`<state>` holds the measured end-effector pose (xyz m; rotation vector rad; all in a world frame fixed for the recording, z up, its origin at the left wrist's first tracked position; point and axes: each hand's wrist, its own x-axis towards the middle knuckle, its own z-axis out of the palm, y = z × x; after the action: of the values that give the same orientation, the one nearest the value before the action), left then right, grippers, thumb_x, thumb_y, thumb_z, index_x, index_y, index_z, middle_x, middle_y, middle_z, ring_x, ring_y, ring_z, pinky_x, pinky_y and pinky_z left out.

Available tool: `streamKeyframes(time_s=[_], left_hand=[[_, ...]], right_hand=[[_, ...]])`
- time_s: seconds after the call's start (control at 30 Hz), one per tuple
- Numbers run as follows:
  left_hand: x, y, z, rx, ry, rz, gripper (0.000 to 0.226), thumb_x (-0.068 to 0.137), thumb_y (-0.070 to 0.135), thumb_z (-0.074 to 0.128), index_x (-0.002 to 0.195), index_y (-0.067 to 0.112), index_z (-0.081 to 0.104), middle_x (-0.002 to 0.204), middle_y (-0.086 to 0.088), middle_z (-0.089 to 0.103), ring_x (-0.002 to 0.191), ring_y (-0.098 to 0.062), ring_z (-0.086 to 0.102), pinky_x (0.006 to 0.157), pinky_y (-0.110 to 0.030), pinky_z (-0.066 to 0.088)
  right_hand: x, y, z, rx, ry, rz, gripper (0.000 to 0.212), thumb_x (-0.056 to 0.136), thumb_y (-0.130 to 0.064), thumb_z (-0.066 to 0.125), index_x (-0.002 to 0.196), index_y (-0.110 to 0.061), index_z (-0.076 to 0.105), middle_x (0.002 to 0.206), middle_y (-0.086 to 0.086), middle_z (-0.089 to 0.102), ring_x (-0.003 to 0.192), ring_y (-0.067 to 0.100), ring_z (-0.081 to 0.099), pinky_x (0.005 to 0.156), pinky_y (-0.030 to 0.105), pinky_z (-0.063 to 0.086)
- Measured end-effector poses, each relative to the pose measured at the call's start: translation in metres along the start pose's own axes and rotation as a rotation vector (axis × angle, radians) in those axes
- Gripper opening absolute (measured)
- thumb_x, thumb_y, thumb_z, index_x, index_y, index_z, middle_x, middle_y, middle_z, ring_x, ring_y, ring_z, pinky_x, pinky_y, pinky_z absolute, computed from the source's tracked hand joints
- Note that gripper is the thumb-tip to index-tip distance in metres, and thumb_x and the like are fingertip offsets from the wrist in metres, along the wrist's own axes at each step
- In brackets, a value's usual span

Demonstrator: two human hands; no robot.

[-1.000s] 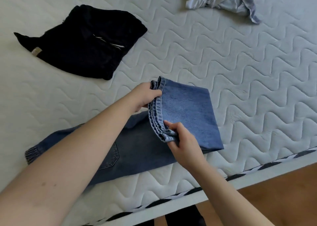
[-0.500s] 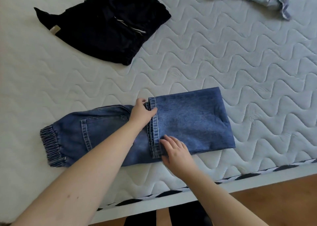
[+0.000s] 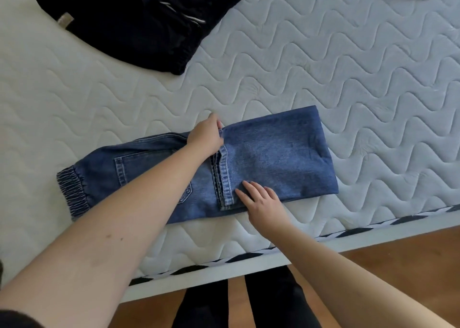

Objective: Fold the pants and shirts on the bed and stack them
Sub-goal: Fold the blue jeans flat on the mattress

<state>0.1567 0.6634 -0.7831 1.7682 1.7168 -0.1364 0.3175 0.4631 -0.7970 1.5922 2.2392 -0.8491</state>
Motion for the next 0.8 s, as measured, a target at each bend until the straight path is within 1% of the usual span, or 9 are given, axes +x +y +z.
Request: streamKeyframes(time_s=[0.13,0.23,0.33,0.4,0.47,0.57,0.63,0.73,0.8], left_hand=[[0.009,0.003,-0.002,0.231,-0.061,0.092,0.029,0.089,0.019,0.058,0.117,0.014,0.053,0.106,-0.009,0.064,0.093,-0.031,0.059,0.071,-0.032,0.037],[0.016,-0.001,-0.004,0.279,-0.145,0.087,0.027,0.089,0.029,0.060,0.112,0.015,0.058,0.109,-0.010,0.064,0.095,-0.030,0.059,0.072,-0.032,0.037],[0.016,-0.011,-0.001,0.226,-0.189,0.051,0.036,0.093,0.046,0.055,0.109,0.013,0.058,0.107,-0.010,0.063,0.090,-0.029,0.060,0.069,-0.033,0.045],[0.013,-0.020,0.002,0.079,-0.201,-0.010,0.044,0.096,0.053,0.047,0.112,0.012,0.052,0.102,-0.010,0.062,0.081,-0.030,0.063,0.069,-0.034,0.050],[0.011,-0.027,0.008,-0.049,-0.175,-0.042,0.042,0.098,0.051,0.044,0.109,0.010,0.047,0.103,-0.014,0.062,0.079,-0.030,0.061,0.068,-0.036,0.047],[0.006,-0.032,0.019,-0.136,-0.054,-0.028,0.033,0.097,0.036,0.055,0.113,0.009,0.047,0.109,-0.011,0.056,0.092,-0.028,0.056,0.073,-0.033,0.039],[0.000,-0.031,0.028,-0.154,0.045,0.001,0.033,0.092,0.028,0.064,0.115,0.013,0.046,0.110,-0.006,0.046,0.090,-0.025,0.053,0.075,-0.034,0.041],[-0.002,-0.030,0.031,-0.032,0.121,0.078,0.045,0.089,0.025,0.069,0.126,0.015,0.045,0.119,-0.012,0.042,0.093,-0.024,0.048,0.080,-0.037,0.043],[0.001,-0.028,0.026,0.123,0.113,0.154,0.052,0.088,0.025,0.069,0.133,0.017,0.044,0.124,-0.013,0.043,0.106,-0.030,0.049,0.086,-0.040,0.042]], right_hand=[[-0.004,0.005,-0.001,-0.044,0.012,-0.013,0.063,0.098,-0.014,0.040,0.157,-0.021,0.019,0.162,0.008,0.018,0.148,0.026,0.020,0.117,0.043,0.021],[-0.003,0.005,-0.002,-0.063,-0.015,-0.012,0.065,0.098,-0.015,0.037,0.157,-0.022,0.013,0.162,0.008,0.014,0.147,0.026,0.016,0.114,0.042,0.023],[-0.002,0.005,-0.003,-0.078,0.002,0.003,0.065,0.096,-0.014,0.038,0.156,-0.023,0.016,0.155,0.009,0.025,0.140,0.029,0.027,0.105,0.040,0.032],[-0.001,0.006,-0.003,-0.086,0.012,0.022,0.063,0.096,-0.013,0.038,0.155,-0.024,0.020,0.149,0.009,0.033,0.132,0.029,0.036,0.099,0.038,0.037],[-0.001,0.009,-0.003,-0.089,0.022,0.039,0.061,0.096,-0.012,0.038,0.155,-0.024,0.023,0.145,0.009,0.038,0.127,0.029,0.041,0.096,0.038,0.039],[0.000,0.014,0.002,-0.103,0.013,0.023,0.064,0.094,-0.012,0.040,0.155,-0.023,0.022,0.144,0.008,0.039,0.125,0.028,0.042,0.096,0.037,0.040],[-0.005,0.015,0.005,-0.117,0.001,0.001,0.071,0.090,-0.012,0.044,0.156,-0.022,0.019,0.147,0.009,0.036,0.130,0.029,0.039,0.100,0.038,0.039],[-0.019,0.015,0.012,-0.100,0.015,0.012,0.082,0.079,-0.010,0.058,0.155,-0.018,0.028,0.153,0.011,0.037,0.141,0.030,0.037,0.114,0.044,0.033],[-0.031,0.014,0.020,-0.092,-0.014,0.032,0.083,0.083,-0.011,0.053,0.157,-0.020,0.015,0.163,0.007,0.017,0.150,0.026,0.016,0.121,0.043,0.006]])
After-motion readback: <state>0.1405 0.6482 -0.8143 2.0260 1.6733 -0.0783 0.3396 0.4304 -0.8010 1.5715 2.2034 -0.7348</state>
